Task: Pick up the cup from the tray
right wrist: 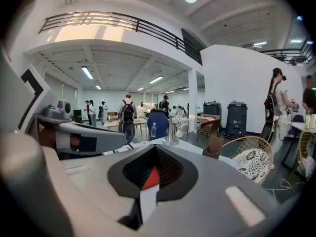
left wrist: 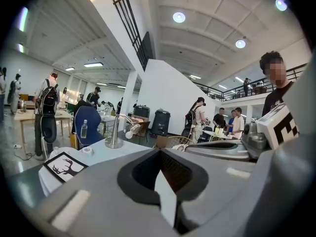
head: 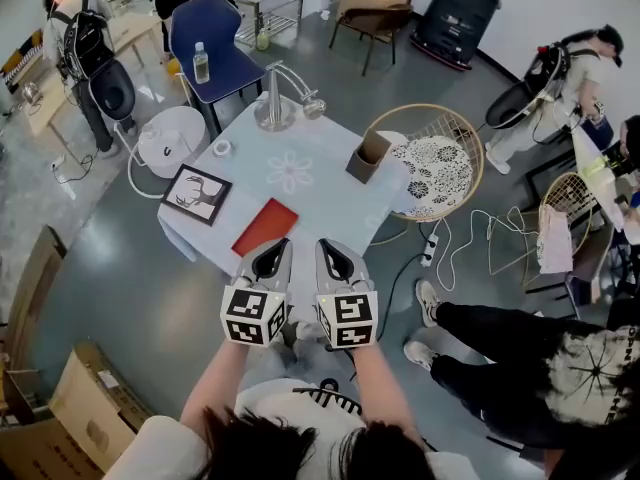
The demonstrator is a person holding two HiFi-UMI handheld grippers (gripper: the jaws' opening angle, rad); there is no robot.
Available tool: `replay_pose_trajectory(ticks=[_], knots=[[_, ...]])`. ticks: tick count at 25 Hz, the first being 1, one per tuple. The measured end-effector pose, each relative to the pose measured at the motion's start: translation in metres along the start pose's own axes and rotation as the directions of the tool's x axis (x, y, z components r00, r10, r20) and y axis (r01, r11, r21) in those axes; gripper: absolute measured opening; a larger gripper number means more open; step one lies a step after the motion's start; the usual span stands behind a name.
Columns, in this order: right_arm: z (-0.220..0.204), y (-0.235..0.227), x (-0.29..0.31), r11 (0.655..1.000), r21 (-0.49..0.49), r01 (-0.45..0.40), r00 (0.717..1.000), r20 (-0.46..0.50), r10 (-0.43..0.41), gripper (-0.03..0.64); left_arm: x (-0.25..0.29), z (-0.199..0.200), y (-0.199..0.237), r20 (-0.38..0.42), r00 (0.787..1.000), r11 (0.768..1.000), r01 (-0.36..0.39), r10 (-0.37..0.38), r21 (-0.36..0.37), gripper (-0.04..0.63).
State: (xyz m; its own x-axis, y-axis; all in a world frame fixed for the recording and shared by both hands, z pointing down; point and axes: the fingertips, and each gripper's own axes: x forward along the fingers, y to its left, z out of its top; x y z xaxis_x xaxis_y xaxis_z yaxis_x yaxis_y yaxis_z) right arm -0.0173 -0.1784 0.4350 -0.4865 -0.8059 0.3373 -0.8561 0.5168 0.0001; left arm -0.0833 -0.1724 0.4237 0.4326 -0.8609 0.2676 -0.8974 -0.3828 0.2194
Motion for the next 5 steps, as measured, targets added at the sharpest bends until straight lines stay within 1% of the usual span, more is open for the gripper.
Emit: replay_pose_trajectory(ticks=[5], knots=[[0.004, 0.0055, -0.003, 1.0, -0.015, 0.002, 1.0, 0.005, -0.002, 0.025, -0.0091, 0.0047, 0.0011, 0.02, 1.0, 1.0, -0.013, 0.014, -0.024, 0.0]])
